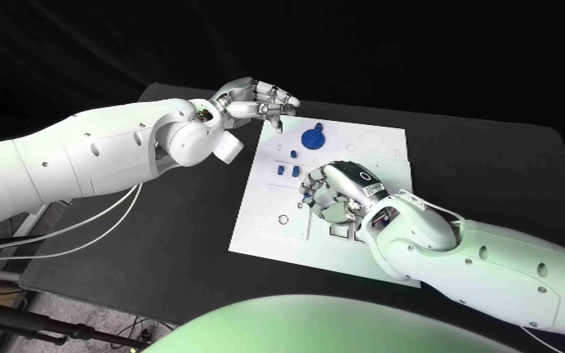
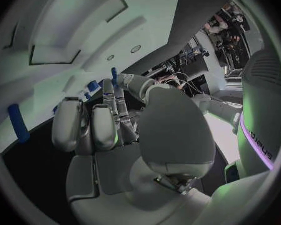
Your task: Assemble the parts on the task board
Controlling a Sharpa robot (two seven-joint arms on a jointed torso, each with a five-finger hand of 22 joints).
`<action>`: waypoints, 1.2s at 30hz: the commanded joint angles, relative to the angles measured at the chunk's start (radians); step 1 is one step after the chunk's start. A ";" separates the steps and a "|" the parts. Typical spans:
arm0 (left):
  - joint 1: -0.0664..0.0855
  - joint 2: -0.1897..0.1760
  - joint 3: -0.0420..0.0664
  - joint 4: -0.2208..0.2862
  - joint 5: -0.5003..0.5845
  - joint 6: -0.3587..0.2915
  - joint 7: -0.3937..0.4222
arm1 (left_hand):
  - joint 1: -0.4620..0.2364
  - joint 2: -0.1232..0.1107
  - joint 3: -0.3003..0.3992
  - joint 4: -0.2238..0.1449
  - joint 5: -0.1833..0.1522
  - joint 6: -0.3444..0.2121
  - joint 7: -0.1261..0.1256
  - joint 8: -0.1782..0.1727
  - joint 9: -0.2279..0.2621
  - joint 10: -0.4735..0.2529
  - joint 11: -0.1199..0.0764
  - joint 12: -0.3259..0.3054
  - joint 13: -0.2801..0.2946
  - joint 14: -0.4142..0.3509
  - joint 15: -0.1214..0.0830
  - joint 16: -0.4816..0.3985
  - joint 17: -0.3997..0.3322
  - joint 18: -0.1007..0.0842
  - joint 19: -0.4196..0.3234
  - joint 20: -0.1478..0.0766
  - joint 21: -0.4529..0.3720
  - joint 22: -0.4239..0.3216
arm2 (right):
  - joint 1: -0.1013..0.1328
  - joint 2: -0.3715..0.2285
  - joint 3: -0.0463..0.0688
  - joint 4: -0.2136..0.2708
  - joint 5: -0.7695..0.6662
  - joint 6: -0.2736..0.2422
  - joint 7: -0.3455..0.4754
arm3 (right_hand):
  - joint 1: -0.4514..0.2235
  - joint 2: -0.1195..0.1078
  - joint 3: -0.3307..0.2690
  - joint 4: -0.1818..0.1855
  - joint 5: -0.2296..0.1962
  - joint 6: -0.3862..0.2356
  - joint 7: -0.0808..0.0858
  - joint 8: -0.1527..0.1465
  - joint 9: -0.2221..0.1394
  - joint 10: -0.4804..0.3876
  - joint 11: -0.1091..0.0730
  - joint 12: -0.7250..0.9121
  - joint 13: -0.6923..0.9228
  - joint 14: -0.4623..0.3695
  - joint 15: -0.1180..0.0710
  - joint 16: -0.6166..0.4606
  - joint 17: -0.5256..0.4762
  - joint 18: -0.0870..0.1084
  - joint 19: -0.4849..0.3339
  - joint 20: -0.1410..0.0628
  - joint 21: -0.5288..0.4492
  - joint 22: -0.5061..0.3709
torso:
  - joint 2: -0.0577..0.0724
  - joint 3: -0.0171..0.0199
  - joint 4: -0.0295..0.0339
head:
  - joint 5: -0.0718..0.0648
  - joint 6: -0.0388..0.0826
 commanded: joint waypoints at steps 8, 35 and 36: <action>0.000 0.002 0.000 0.001 -0.006 0.018 0.005 | -0.001 0.007 0.001 -0.003 0.005 -0.008 0.001 -0.007 0.001 -0.007 0.001 0.004 0.002 0.001 0.005 -0.005 0.001 0.013 0.005 -0.003 0.002 0.001 | -0.007 0.007 -0.002 -0.013 -0.022 0.011 -0.006 | 0.008 0.007 0.004 -0.004 0.003 -0.005 0.000 0.003 0.002 0.017 -0.012 0.001 0.002 0.003 0.000 -0.005 0.003 -0.011 0.002 -0.003 -0.006 0.028 | 0.000 -0.0001 0.0003 | 0.007 0.000; 0.000 0.001 0.000 0.003 -0.007 0.021 0.001 | -0.002 0.007 0.001 -0.004 0.005 -0.008 0.000 -0.007 0.003 -0.008 0.001 0.004 0.002 0.001 0.005 -0.006 0.002 0.014 0.003 -0.003 0.002 0.002 | -0.013 0.037 -0.005 -0.044 -0.034 0.044 -0.023 | 0.008 0.008 0.004 -0.005 0.002 -0.007 0.001 0.004 0.003 0.018 -0.011 0.000 0.003 0.003 0.000 -0.005 0.005 -0.011 0.002 -0.003 -0.004 0.029 | 0.000 -0.0015 -0.0004 | 0.014 0.000; 0.000 0.001 0.000 0.003 -0.007 0.022 0.001 | -0.002 0.007 0.001 -0.004 0.005 -0.008 0.000 -0.007 0.003 -0.008 0.001 0.004 0.002 0.001 0.005 -0.006 0.002 0.014 0.003 -0.003 0.002 0.002 | -0.013 0.038 -0.005 -0.045 -0.035 0.045 -0.025 | 0.008 0.008 0.004 -0.005 0.002 -0.007 0.001 0.004 0.003 0.018 -0.011 0.000 0.003 0.003 0.000 -0.005 0.005 -0.011 0.002 -0.003 -0.004 0.029 | 0.000 -0.0015 -0.0005 | 0.014 0.000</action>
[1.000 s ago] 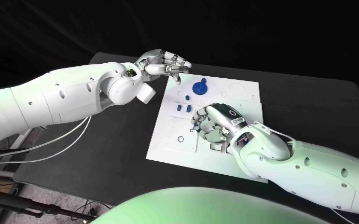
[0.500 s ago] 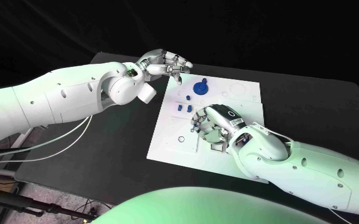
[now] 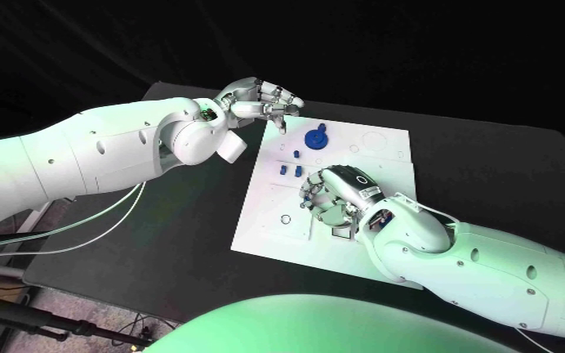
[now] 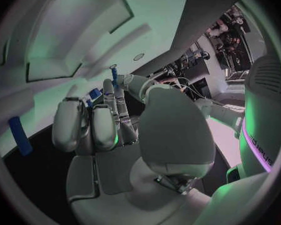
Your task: Assemble the parts on the task board
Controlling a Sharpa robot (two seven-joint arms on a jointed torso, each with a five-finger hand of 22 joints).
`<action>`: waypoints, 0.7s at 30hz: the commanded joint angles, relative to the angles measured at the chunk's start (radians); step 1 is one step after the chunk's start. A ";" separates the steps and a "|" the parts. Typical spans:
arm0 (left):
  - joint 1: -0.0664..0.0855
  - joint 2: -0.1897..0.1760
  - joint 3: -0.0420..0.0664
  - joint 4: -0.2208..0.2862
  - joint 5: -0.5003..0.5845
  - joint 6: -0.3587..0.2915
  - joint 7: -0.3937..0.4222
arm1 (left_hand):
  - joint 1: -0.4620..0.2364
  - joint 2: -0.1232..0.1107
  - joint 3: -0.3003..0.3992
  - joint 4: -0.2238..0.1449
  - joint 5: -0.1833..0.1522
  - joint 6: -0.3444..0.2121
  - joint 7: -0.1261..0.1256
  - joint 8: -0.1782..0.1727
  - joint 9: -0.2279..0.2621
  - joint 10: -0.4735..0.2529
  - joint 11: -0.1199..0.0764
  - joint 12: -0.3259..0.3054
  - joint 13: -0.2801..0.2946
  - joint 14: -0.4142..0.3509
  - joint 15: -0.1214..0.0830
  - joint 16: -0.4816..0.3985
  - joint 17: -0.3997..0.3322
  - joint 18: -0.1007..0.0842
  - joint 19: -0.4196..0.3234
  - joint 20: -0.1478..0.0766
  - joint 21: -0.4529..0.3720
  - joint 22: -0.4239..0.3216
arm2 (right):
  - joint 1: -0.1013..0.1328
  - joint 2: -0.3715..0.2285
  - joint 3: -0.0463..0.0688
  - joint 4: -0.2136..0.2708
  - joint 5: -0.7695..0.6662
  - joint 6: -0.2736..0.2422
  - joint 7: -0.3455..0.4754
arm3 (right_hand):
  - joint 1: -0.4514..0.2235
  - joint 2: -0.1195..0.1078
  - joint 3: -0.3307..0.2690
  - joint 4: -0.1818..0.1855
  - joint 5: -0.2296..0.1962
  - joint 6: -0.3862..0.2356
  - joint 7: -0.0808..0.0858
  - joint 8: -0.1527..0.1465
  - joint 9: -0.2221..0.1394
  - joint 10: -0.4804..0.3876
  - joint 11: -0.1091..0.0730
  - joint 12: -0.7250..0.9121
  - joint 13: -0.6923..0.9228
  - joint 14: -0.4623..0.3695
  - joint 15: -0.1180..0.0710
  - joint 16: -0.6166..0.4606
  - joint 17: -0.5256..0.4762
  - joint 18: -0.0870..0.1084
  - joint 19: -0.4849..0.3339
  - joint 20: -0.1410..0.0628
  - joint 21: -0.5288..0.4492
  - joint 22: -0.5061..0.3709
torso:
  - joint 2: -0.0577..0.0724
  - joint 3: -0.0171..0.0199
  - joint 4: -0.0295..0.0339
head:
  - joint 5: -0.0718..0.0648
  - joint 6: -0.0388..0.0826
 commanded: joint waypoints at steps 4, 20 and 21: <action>0.000 0.000 0.000 0.004 -0.003 0.018 0.003 | -0.002 0.007 0.001 -0.004 0.005 -0.008 0.000 -0.003 0.001 -0.008 0.001 0.005 0.002 0.001 0.005 -0.006 0.001 0.014 0.003 -0.003 0.002 0.001 | -0.001 0.005 0.000 -0.008 -0.023 0.031 -0.017 | 0.003 0.004 0.003 -0.005 0.005 -0.005 0.002 0.007 0.002 0.018 -0.011 0.003 0.002 0.003 0.001 -0.007 -0.003 -0.011 0.002 -0.003 -0.007 0.027 | 0.001 0.0002 0.0006 | 0.001 0.000; 0.000 -0.002 0.000 0.005 -0.004 0.019 0.002 | -0.002 0.007 0.001 -0.004 0.005 -0.008 0.000 -0.003 0.001 -0.008 0.001 0.005 0.002 0.001 0.005 -0.006 0.001 0.014 0.003 -0.003 0.002 0.001 | -0.002 0.016 -0.001 -0.022 -0.029 0.057 -0.021 | 0.002 0.004 0.002 -0.004 0.005 -0.005 0.002 0.008 0.003 0.018 -0.011 0.002 0.002 0.003 0.001 -0.008 -0.003 -0.011 0.002 -0.003 -0.005 0.028 | 0.000 0.0009 -0.0003 | 0.001 0.000; 0.000 -0.002 0.000 0.005 -0.004 0.019 0.002 | -0.002 0.007 0.001 -0.004 0.005 -0.008 0.000 -0.003 0.001 -0.008 0.001 0.005 0.002 0.001 0.005 -0.006 0.001 0.014 0.003 -0.003 0.002 0.001 | -0.002 0.016 -0.001 -0.021 -0.030 0.059 -0.021 | 0.002 0.004 0.002 -0.004 0.005 -0.005 0.002 0.008 0.003 0.018 -0.011 0.002 0.002 0.003 0.001 -0.008 -0.003 -0.011 0.002 -0.003 -0.005 0.028 | 0.000 0.0008 -0.0003 | 0.001 0.000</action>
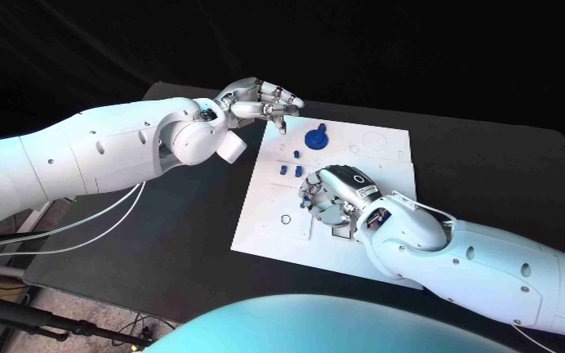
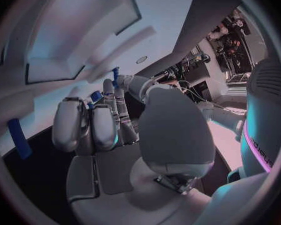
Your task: Assemble the parts on the task board
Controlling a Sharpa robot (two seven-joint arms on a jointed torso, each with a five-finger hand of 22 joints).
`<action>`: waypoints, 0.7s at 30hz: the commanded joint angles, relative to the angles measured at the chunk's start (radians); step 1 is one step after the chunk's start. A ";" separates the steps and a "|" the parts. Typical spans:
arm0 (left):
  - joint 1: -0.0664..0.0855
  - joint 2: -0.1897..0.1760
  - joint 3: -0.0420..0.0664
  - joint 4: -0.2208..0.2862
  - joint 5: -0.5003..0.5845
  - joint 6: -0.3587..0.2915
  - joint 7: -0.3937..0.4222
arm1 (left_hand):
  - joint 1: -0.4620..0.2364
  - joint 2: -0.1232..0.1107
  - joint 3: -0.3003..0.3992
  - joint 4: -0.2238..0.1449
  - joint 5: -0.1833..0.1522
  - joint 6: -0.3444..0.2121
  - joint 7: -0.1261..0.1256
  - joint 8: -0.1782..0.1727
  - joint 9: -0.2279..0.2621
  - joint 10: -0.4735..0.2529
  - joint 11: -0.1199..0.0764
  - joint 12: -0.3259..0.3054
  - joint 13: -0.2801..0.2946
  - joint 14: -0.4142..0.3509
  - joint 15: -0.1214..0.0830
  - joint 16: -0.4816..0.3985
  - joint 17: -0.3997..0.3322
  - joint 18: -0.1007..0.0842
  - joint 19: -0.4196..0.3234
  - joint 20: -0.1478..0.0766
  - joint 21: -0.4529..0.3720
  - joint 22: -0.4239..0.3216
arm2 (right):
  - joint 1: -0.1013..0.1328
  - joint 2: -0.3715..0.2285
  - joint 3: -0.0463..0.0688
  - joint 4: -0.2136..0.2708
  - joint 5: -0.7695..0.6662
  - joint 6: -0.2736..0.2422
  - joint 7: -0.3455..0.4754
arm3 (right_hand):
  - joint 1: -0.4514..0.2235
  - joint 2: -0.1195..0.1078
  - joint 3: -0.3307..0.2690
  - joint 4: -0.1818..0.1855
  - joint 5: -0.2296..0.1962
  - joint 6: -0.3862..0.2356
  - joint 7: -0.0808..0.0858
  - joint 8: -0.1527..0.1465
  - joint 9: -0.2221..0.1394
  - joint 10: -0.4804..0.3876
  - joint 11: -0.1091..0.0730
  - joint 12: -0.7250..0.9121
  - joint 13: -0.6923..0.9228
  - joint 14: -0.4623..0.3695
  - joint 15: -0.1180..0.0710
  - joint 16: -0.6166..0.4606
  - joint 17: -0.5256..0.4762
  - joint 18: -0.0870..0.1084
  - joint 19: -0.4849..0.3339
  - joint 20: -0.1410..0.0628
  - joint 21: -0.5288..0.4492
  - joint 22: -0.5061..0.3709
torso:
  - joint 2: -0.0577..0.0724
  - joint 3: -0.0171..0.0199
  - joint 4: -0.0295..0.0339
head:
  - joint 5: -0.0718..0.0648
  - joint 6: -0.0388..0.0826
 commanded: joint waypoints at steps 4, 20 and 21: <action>0.000 0.000 0.000 0.003 -0.003 0.016 0.003 | -0.002 0.007 0.001 -0.004 0.005 -0.008 0.000 -0.003 0.001 -0.008 0.001 0.005 0.001 0.001 0.005 -0.006 0.001 0.013 0.003 -0.003 0.002 0.001 | -0.003 0.001 -0.003 0.000 -0.014 0.044 -0.011 | 0.001 0.004 0.001 -0.004 0.006 -0.002 0.002 0.003 0.002 0.018 -0.011 0.000 0.001 0.003 0.001 -0.004 0.000 -0.011 0.002 -0.003 -0.004 0.029 | 0.000 0.0003 0.0004 | 0.000 0.000; 0.000 -0.001 0.000 0.003 -0.003 0.019 -0.001 | -0.004 0.007 0.001 -0.004 0.005 -0.009 0.001 -0.004 0.004 -0.010 0.001 0.006 0.002 0.000 0.006 -0.007 0.003 0.013 0.002 -0.002 0.003 0.002 | -0.003 -0.004 -0.004 0.011 -0.019 0.076 -0.009 | -0.003 -0.001 -0.005 -0.005 0.005 -0.007 0.003 0.004 0.004 0.015 -0.009 -0.003 0.003 -0.001 0.002 -0.011 -0.012 -0.009 -0.003 -0.002 -0.018 0.021 | 0.000 0.0005 0.0002 | -0.001 0.000; 0.000 -0.001 0.000 0.003 -0.003 0.019 -0.001 | -0.004 0.007 0.001 -0.004 0.005 -0.009 0.001 -0.004 0.004 -0.010 0.001 0.006 0.002 0.000 0.006 -0.007 0.003 0.013 0.002 -0.002 0.003 0.002 | -0.003 -0.004 -0.004 0.010 -0.019 0.080 -0.009 | -0.006 -0.003 -0.008 -0.004 0.005 -0.011 0.004 0.003 0.005 0.012 -0.008 -0.005 0.003 -0.003 0.003 -0.014 -0.017 -0.008 -0.005 -0.001 -0.023 0.018 | 0.000 0.0004 0.0004 | -0.002 0.000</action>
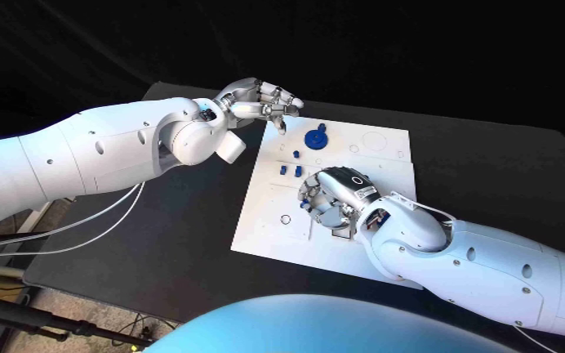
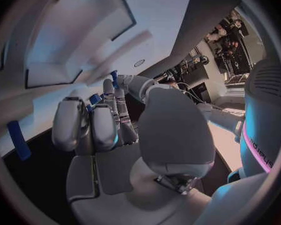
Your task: Assemble the parts on the task board
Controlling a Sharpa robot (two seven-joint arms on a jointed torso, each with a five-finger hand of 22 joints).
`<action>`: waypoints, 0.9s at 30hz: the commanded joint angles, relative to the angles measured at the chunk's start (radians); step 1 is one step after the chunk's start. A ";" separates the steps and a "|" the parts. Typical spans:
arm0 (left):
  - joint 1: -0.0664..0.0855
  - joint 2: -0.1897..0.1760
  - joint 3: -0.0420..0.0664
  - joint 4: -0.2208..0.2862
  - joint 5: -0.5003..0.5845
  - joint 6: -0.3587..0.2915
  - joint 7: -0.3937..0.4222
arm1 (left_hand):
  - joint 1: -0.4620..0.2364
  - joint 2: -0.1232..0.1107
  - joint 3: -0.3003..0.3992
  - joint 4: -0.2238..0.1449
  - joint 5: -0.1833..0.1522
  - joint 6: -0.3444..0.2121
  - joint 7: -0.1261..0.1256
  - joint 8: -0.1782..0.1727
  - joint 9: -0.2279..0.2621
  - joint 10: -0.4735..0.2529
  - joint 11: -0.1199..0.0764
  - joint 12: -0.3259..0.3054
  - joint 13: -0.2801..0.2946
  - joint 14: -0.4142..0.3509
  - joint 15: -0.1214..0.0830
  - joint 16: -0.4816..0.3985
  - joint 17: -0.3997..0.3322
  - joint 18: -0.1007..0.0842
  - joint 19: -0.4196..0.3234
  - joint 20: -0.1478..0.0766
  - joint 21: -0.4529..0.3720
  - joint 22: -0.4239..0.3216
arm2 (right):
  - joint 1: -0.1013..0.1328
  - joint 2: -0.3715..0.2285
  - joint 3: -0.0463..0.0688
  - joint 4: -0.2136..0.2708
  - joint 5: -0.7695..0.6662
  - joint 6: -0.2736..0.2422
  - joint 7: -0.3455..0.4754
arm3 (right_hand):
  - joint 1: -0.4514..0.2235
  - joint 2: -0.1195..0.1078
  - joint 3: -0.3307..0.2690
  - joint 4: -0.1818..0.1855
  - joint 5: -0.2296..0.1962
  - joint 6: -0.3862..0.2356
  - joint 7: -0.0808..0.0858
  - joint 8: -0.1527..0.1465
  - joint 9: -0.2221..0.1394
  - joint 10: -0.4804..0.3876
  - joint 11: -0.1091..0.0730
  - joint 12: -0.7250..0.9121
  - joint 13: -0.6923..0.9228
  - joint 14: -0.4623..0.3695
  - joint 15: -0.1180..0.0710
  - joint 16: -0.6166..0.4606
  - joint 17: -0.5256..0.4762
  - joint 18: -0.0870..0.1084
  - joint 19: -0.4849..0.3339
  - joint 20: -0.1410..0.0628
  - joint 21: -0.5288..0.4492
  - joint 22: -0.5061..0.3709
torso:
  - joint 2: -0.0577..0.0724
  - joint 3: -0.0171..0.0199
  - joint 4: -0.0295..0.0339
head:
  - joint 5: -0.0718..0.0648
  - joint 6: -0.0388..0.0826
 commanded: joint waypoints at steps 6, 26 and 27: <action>0.000 0.000 0.000 0.002 -0.003 0.016 0.002 | -0.004 0.007 0.001 -0.004 0.005 -0.009 0.001 -0.004 0.001 -0.006 -0.003 0.006 0.001 0.000 0.006 -0.007 0.001 0.013 0.002 -0.002 0.003 0.001 | -0.004 0.001 -0.004 -0.002 -0.010 0.076 -0.003 | -0.033 -0.030 -0.036 0.010 0.003 -0.064 0.024 -0.021 -0.003 -0.054 0.014 -0.022 -0.008 -0.017 0.022 -0.020 -0.023 -0.001 -0.024 0.014 -0.050 -0.005 | -0.001 -0.0008 -0.0001 | -0.002 0.000; 0.000 -0.001 0.000 0.000 -0.003 0.019 -0.001 | -0.006 0.007 0.001 -0.004 0.005 -0.010 0.001 -0.004 0.002 -0.007 -0.003 0.006 0.001 0.000 0.006 -0.008 0.002 0.013 0.002 -0.002 0.003 0.001 | -0.003 -0.029 -0.004 0.033 0.006 0.033 -0.016 | -0.033 -0.046 -0.079 0.020 0.004 -0.143 0.039 -0.080 -0.022 -0.142 0.033 -0.012 -0.019 -0.036 0.038 -0.033 -0.043 0.009 -0.042 0.031 -0.099 -0.033 | 0.000 0.0015 -0.0005 | -0.002 0.000; 0.000 -0.001 0.000 0.000 -0.003 0.019 -0.001 | -0.006 0.007 0.001 -0.004 0.005 -0.010 0.001 -0.004 0.002 -0.007 -0.003 0.006 0.001 0.000 0.006 -0.008 0.002 0.013 0.002 -0.002 0.003 0.001 | -0.002 -0.039 -0.003 0.044 0.008 0.030 -0.018 | -0.032 -0.046 -0.079 0.020 0.004 -0.142 0.039 -0.080 -0.021 -0.143 0.033 -0.011 -0.019 -0.036 0.038 -0.034 -0.044 0.009 -0.042 0.031 -0.099 -0.033 | -0.001 0.0014 -0.0006 | -0.002 0.000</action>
